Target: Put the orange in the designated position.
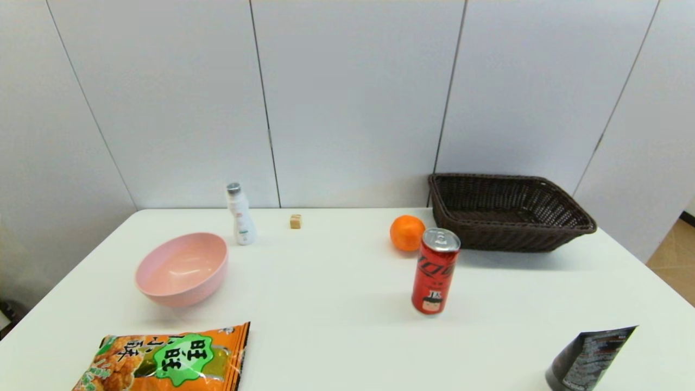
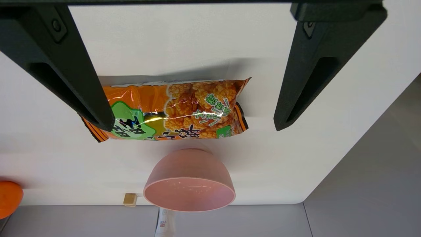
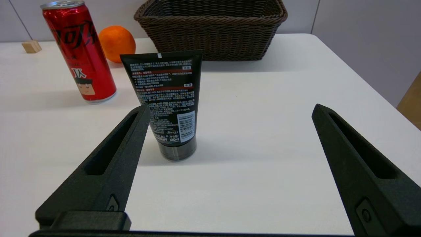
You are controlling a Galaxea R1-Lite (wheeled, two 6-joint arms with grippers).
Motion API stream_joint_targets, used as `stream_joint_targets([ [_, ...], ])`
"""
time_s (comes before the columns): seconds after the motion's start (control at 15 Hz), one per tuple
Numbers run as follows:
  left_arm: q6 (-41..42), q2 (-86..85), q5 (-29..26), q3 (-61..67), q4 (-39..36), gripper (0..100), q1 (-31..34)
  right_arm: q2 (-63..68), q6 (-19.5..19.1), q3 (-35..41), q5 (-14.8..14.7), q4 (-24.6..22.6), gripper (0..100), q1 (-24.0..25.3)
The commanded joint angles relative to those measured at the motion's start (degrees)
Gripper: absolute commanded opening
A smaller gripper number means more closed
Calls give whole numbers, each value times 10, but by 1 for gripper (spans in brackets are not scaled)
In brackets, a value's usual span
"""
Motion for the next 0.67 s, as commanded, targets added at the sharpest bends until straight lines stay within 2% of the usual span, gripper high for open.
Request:
stream_joint_targets([
  [0.07,-1,1,1,0,0,100,0,1,0,0,1,0,100,0],
  [0.67,-1,1,1,0,0,100,0,1,0,-1,1,0,100,0],
])
